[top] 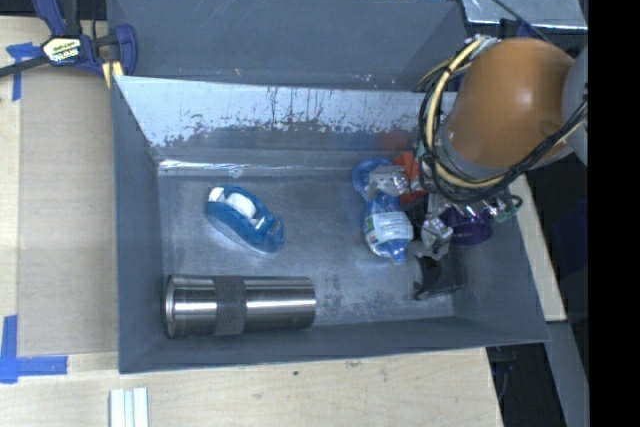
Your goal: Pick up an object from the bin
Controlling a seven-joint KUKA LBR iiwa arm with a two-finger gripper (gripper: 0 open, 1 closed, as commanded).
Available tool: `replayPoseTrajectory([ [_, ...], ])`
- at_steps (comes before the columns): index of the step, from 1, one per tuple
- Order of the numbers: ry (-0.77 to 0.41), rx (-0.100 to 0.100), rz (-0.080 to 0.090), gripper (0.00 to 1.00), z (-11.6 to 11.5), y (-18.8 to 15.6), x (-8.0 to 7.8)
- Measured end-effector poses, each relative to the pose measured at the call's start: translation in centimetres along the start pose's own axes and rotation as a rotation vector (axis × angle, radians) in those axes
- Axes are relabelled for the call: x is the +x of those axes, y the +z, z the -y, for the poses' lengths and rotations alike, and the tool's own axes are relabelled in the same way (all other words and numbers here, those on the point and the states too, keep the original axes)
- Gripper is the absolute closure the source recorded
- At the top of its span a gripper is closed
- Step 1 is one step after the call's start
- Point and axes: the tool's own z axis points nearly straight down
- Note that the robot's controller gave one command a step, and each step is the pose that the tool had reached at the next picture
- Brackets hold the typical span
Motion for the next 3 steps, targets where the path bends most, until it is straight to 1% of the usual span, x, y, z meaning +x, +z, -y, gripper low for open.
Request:
replayPoseTrajectory([
  [1,0.022,-0.002,0.0,0.0,0.0,3.8,-3.1],
  [2,-0.185,0.002,0.003,1.0,4.3,6.9,-4.6],
  [3,-0.185,0.002,0.003,1.0,4.3,6.9,-4.6],
])
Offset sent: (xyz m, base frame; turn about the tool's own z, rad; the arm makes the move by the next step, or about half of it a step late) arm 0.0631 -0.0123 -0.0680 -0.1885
